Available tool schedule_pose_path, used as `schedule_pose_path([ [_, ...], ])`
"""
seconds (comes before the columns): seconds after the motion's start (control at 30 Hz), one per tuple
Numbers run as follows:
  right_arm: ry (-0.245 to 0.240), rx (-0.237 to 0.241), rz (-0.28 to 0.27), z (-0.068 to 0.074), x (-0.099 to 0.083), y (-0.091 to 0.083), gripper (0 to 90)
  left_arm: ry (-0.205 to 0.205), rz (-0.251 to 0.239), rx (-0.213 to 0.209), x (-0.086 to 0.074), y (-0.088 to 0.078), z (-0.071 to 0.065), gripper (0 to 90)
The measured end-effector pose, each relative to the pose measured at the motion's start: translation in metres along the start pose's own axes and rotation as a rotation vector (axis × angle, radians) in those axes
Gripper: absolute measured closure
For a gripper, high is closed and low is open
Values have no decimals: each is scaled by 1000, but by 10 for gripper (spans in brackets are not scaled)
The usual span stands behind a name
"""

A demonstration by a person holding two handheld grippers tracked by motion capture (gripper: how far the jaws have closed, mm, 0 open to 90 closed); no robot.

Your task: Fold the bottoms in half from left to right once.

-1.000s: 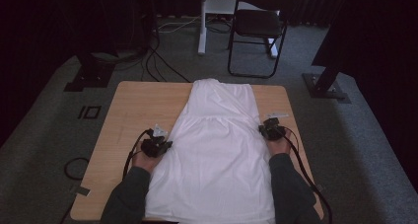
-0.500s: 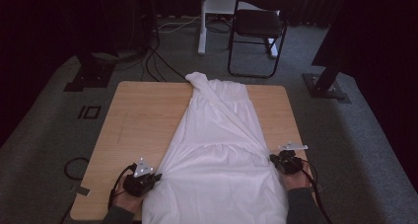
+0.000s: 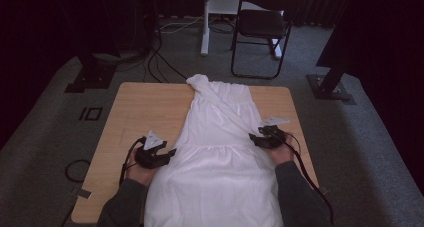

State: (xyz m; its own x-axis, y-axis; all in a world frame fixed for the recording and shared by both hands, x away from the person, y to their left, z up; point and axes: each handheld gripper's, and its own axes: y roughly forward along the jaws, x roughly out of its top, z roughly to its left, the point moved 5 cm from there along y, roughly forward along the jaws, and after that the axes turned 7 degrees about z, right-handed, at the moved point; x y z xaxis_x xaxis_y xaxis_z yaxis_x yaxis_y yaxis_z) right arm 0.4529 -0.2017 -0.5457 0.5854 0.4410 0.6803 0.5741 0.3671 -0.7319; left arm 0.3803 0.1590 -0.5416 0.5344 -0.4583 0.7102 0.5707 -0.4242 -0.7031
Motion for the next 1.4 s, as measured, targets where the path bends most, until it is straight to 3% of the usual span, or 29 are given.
schedule_pose_path([
  [0.1, -22, -9, 27, -1, 21, 27, 462, 16, 42, -4, 10, 26, -4, 483],
  [0.2, 10, -3, 67, -8, 30, 50, 499, 17, 82, -11, 10, 46, -9, 465],
  [0.27, 2, 23, 104, -11, 30, 60, 719, 19, 98, -14, 7, 54, -12, 460],
  [0.3, -15, -12, 107, -13, 31, 60, 839, 14, 100, -17, 5, 56, -13, 458],
  [0.33, -10, -87, 78, -19, 32, 54, 884, 8, 101, -23, 2, 57, -14, 456],
  [0.43, 128, -181, -80, -44, 35, 20, 891, -13, 95, -42, -3, 59, -13, 454],
  [0.47, 143, -197, -82, -49, 33, 17, 891, -11, 91, -44, -4, 59, -13, 454],
  [0.57, 184, -181, -20, -63, 15, 25, 886, -1, 87, -44, -6, 59, -15, 452],
  [0.67, 206, -132, 21, -64, -2, 44, 881, -4, 90, -43, -2, 55, -13, 444],
  [0.77, 217, -119, 41, -62, -9, 54, 882, -4, 61, -11, 6, 49, -8, 424],
  [0.83, 224, -117, 42, -61, -8, 55, 881, -38, 32, 16, 25, 47, 3, 421],
  [0.97, 242, -110, 57, -62, -7, 55, 877, -45, 67, 31, 48, 73, 12, 423],
  [1.07, 238, -117, 53, -62, -8, 56, 877, -52, 115, 42, 51, 96, 12, 427],
  [1.13, 236, -119, 51, -62, -8, 56, 878, -39, 153, 56, 48, 106, 13, 499],
  [1.2, 237, -117, 50, -62, -8, 55, 880, -52, 128, 8, 45, 106, 12, 678],
  [1.27, 234, -116, 53, -60, -10, 54, 881, -29, 134, 18, 41, 102, 9, 799],
  [1.33, 223, -111, 64, -54, -12, 51, 882, -14, 134, 37, 34, 96, 6, 824],
  [1.4, 192, -104, 75, -45, -18, 45, 883, -38, 111, 38, 22, 85, 2, 828],
])
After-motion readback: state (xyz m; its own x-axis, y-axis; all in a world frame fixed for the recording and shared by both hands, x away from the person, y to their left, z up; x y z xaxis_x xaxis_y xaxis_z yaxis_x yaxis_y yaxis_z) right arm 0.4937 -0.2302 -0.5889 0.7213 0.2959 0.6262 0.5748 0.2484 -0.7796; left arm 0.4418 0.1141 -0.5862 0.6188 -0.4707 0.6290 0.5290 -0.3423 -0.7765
